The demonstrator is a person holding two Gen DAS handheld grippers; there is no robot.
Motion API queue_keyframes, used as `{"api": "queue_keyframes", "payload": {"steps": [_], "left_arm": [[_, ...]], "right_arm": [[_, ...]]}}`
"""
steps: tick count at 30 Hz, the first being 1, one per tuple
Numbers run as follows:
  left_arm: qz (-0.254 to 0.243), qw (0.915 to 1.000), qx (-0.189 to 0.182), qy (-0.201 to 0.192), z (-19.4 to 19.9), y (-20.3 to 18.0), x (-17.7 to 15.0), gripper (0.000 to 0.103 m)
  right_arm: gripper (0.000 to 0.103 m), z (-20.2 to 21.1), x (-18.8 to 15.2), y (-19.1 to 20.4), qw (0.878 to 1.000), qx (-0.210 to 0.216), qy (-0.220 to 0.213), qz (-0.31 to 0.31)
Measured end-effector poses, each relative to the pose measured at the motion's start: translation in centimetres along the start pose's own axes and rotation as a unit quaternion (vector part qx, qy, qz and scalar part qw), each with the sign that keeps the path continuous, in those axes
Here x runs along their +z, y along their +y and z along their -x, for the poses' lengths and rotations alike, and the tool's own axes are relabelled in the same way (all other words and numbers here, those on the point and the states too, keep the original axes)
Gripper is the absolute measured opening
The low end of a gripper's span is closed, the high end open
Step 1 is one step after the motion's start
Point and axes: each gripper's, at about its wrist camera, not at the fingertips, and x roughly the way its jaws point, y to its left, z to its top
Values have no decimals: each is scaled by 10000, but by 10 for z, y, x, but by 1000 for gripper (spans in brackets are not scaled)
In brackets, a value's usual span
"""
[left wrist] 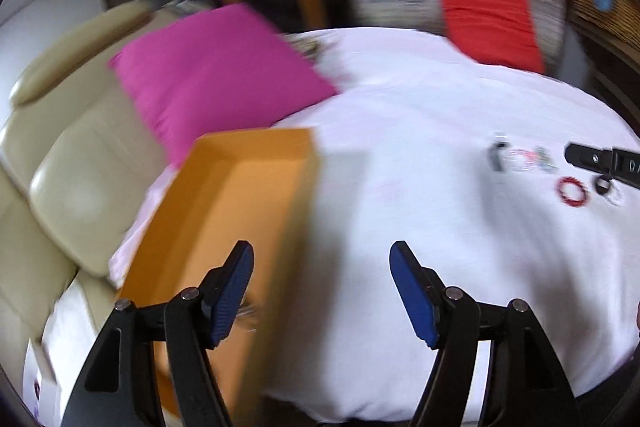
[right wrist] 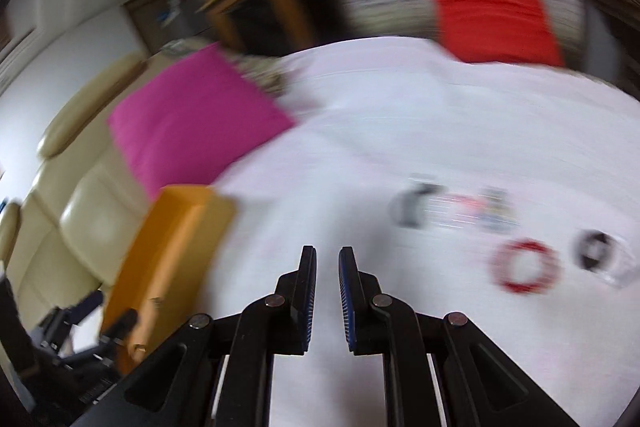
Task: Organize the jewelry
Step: 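Carry the bangle with the left tool into the orange box while the right tool drops the watch there, then move both open tools back over the remaining jewelry, then close the right tool on the black hair tie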
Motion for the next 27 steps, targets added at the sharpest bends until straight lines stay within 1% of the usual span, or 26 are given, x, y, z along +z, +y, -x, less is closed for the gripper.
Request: {"api": "queue_keyframes", "payload": {"steps": [2, 4, 6, 8, 11, 16, 18, 20, 22, 23, 25, 27], "left_arm": [[-200, 9995, -240, -46, -2, -30, 11, 71], [-359, 9985, -395, -124, -4, -57, 19, 71], [-459, 9967, -636, -187, -8, -82, 26, 71], [-483, 9940, -966, -157, -17, -109, 33, 71], [-444, 9891, -1405, -41, -36, -141, 34, 71], [-397, 9823, -1831, 73, -66, -189, 36, 71], [-439, 9776, -2051, 158, -76, -203, 36, 71], [-536, 9745, -2169, 206, -84, -216, 38, 71], [-646, 9679, -2400, 375, -91, -228, 41, 71], [-681, 9662, -2448, 428, -95, -233, 42, 71], [-731, 9656, -2447, 489, -103, -240, 45, 71], [-716, 9618, -2578, 584, -110, -242, 48, 71]], "right_arm": [[14, 15, -2, -47, 9992, -184, -96, -354], [14, 29, -5, -90, 9963, -298, -204, -780], [14, 41, -6, -126, 9918, -313, -281, -1208], [14, 46, -6, -151, 9871, -305, -286, -1546], [14, 48, -5, -173, 9842, -270, -226, -1738], [14, 41, 0, -194, 9819, -285, -62, -1872], [14, 33, 4, -202, 9806, -238, 33, -1945], [14, 23, 8, -211, 9779, -167, 153, -2079], [14, 17, 7, -217, 9748, -108, 237, -2215], [14, 13, 8, -219, 9732, -88, 256, -2282], [14, 6, 12, -222, 9711, -92, 280, -2369], [14, -2, 16, -223, 9702, -257, 328, -2387]]}}
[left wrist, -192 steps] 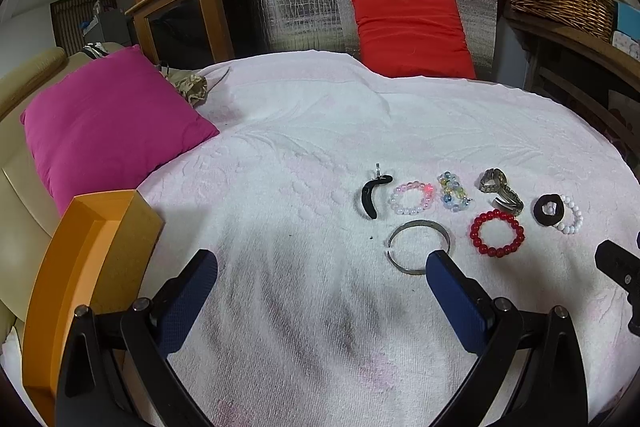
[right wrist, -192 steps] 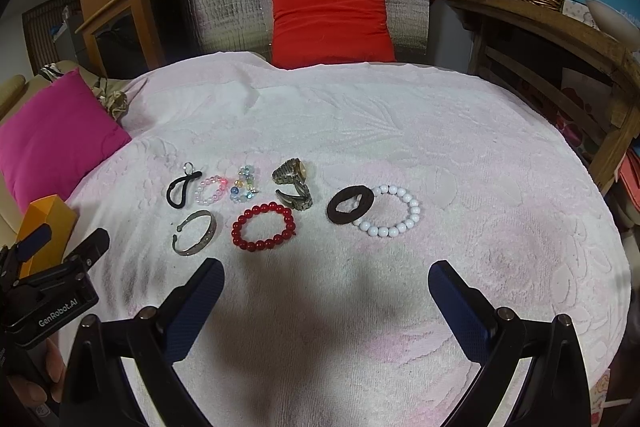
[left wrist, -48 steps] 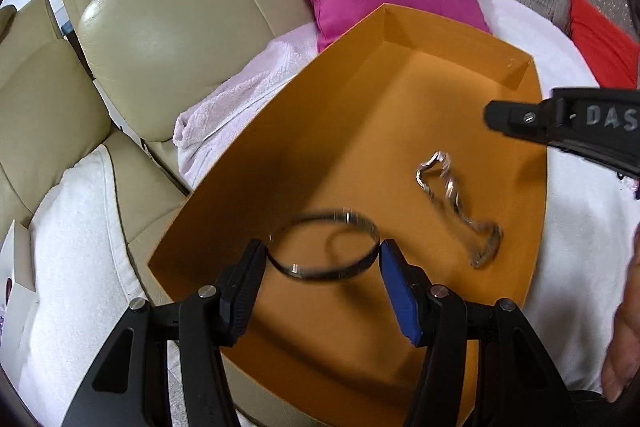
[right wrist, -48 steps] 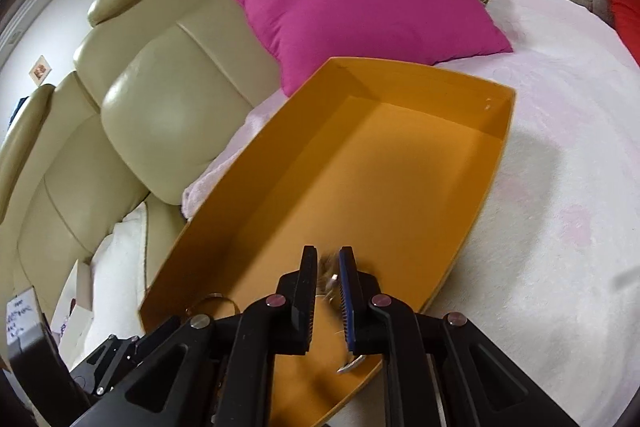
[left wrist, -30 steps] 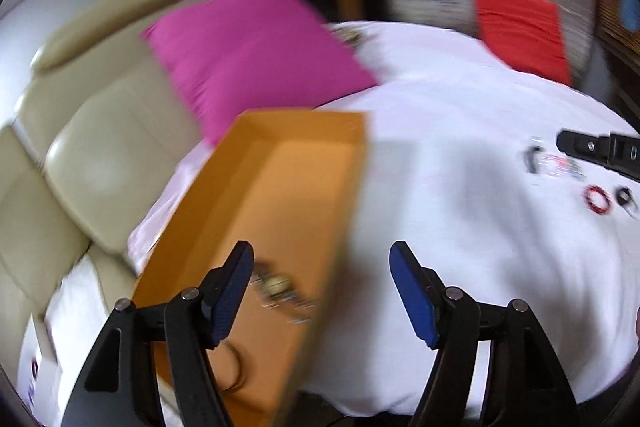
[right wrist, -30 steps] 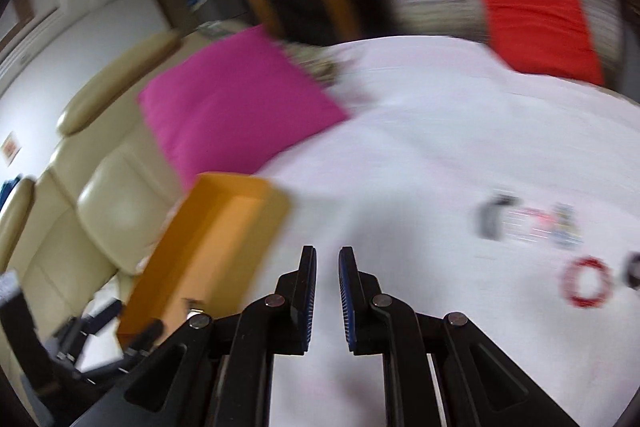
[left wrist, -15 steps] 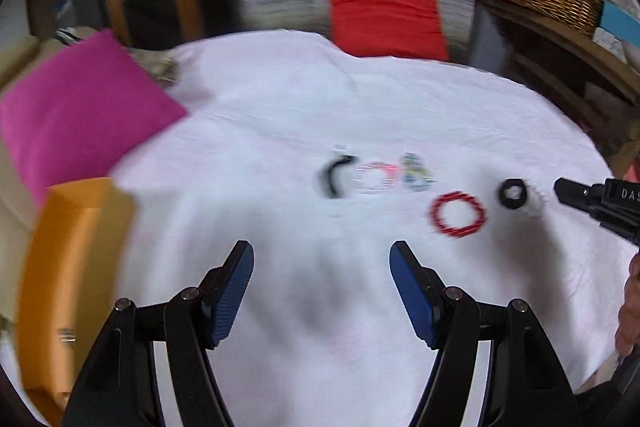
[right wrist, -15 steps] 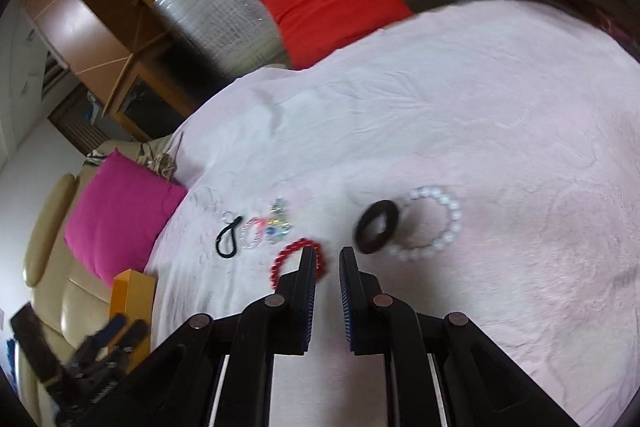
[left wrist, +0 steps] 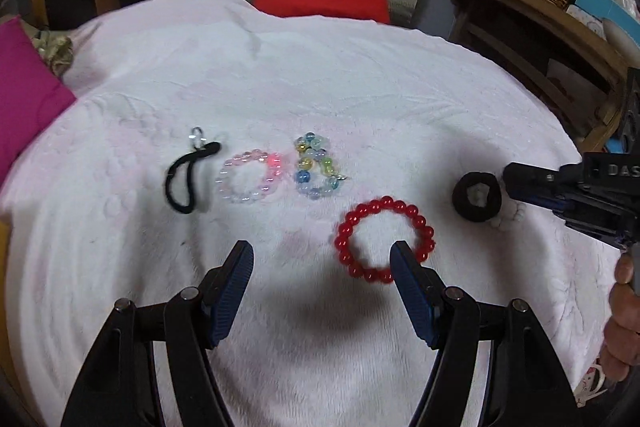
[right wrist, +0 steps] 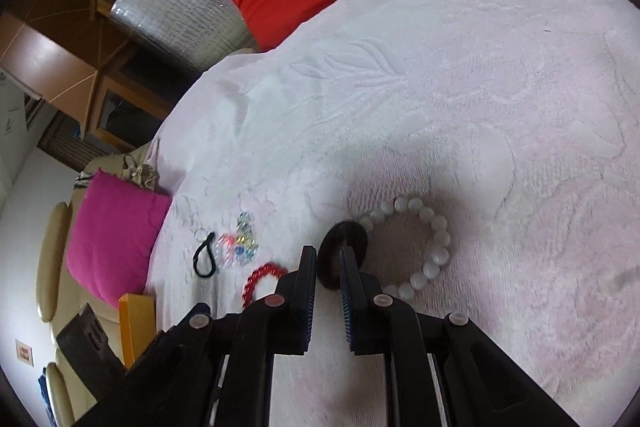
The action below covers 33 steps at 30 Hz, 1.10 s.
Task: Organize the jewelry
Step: 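Close the right tool on the black hair tie, then close the left tool on the red bead bracelet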
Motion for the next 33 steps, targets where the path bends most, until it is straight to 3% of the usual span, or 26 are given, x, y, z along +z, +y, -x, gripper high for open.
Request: {"api": "queue_keyframes", "payload": {"steps": [6, 10, 12, 14, 17, 26, 33], "left_arm": [[-6, 9994, -247, 236, -22, 2, 4, 71], [72, 9990, -414, 165, -25, 2, 7, 69], [-26, 9986, -507, 168, -26, -4, 8, 55], [-208, 9985, -479, 141, -25, -12, 5, 28], [-390, 9981, -470, 120, -25, -19, 3, 10], [-288, 9975, -581, -267, 4, -14, 7, 9], [-177, 9965, -531, -620, 38, 3, 5, 9]], "right_arm": [[14, -13, 3, 2, 9988, -484, 59, -72], [14, -25, 5, -1, 9975, -665, 198, -90], [14, -25, 5, -5, 9980, -579, 171, -163], [14, -21, 4, -5, 9985, -532, 15, -163], [13, -15, 3, -2, 9984, -560, -92, -59], [13, 13, -1, 6, 9987, -199, -477, 23], [13, 14, -10, 24, 9988, 20, -429, 242]]}}
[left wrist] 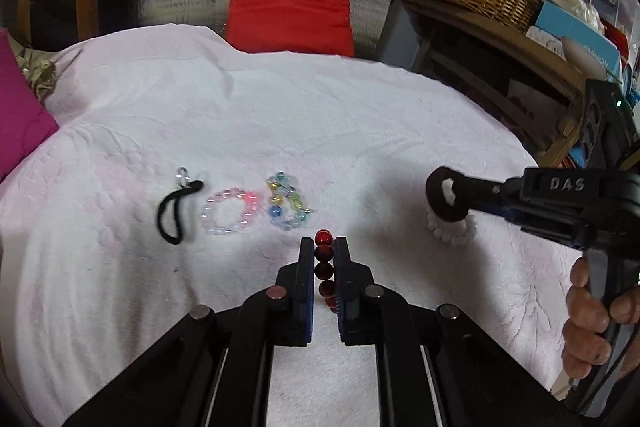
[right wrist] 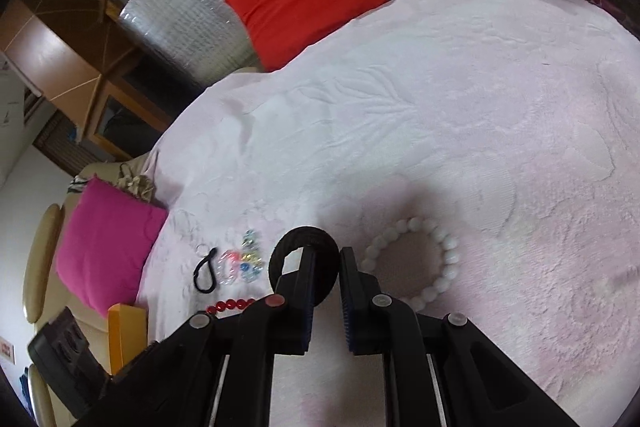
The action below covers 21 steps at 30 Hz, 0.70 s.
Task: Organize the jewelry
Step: 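Close the left tool on the red bead bracelet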
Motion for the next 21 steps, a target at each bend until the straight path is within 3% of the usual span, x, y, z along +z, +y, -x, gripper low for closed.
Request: {"api": "queue_keyframes", "payload": {"steps": [9, 21], "left_arm": [[121, 9995, 91, -273, 29, 17, -1, 9], [291, 9970, 538, -480, 61, 48, -14, 9]], "right_arm": [[13, -12, -16, 28, 9991, 119, 192, 368], [13, -29, -43, 73, 9957, 373, 395, 754]]}}
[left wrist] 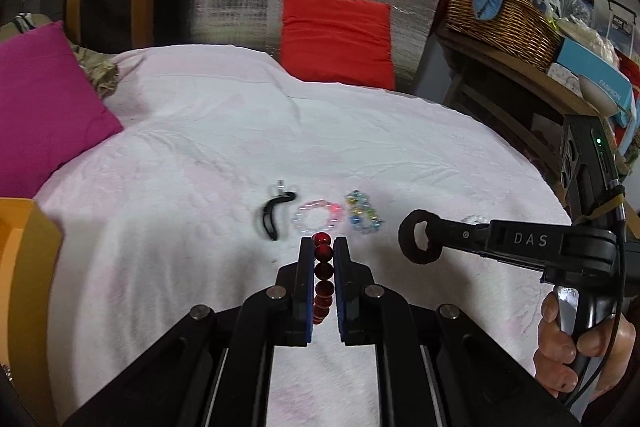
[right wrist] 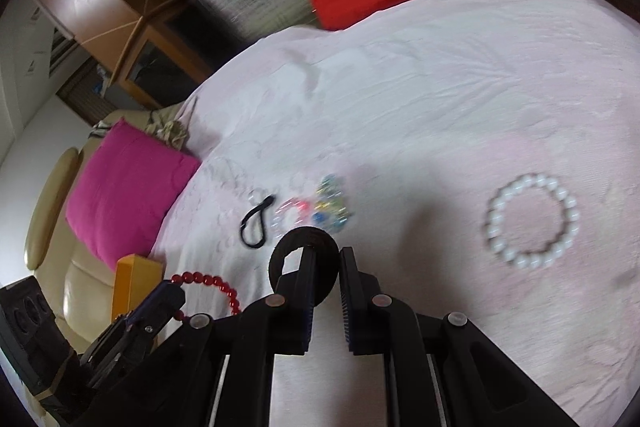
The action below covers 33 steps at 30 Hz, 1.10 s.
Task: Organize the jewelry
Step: 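Close the left tool on the red bead bracelet, then carry the red bracelet into the box with the left tool while the right drops the hair tie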
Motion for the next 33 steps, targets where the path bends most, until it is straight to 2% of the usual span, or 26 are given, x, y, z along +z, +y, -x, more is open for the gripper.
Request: {"api": "queue_keyframes", "payload": {"steps": [7, 12, 17, 21, 25, 29, 33], "left_arm": [[190, 9988, 372, -250, 34, 21, -7, 9], [535, 9961, 559, -424, 70, 46, -10, 9], [816, 9899, 921, -697, 125, 84, -12, 9], [1082, 9806, 1354, -911, 176, 124, -11, 9], [1249, 9697, 1833, -1026, 211, 162, -19, 9], [1593, 9586, 2153, -963, 228, 202, -37, 9], [1919, 9474, 2434, -795, 232, 240, -61, 9]], "right_arm": [[13, -12, -23, 34, 9991, 54, 52, 418], [13, -20, -40, 61, 9969, 75, 133, 776], [13, -30, -57, 123, 9903, 445, 267, 1288], [13, -43, -67, 183, 9834, 934, 488, 1479], [13, -58, -80, 258, 9693, 1069, 672, 2108], [13, -79, -94, 321, 9561, 1089, 899, 2569], [13, -104, -112, 364, 9464, 1043, 1080, 2859]]}}
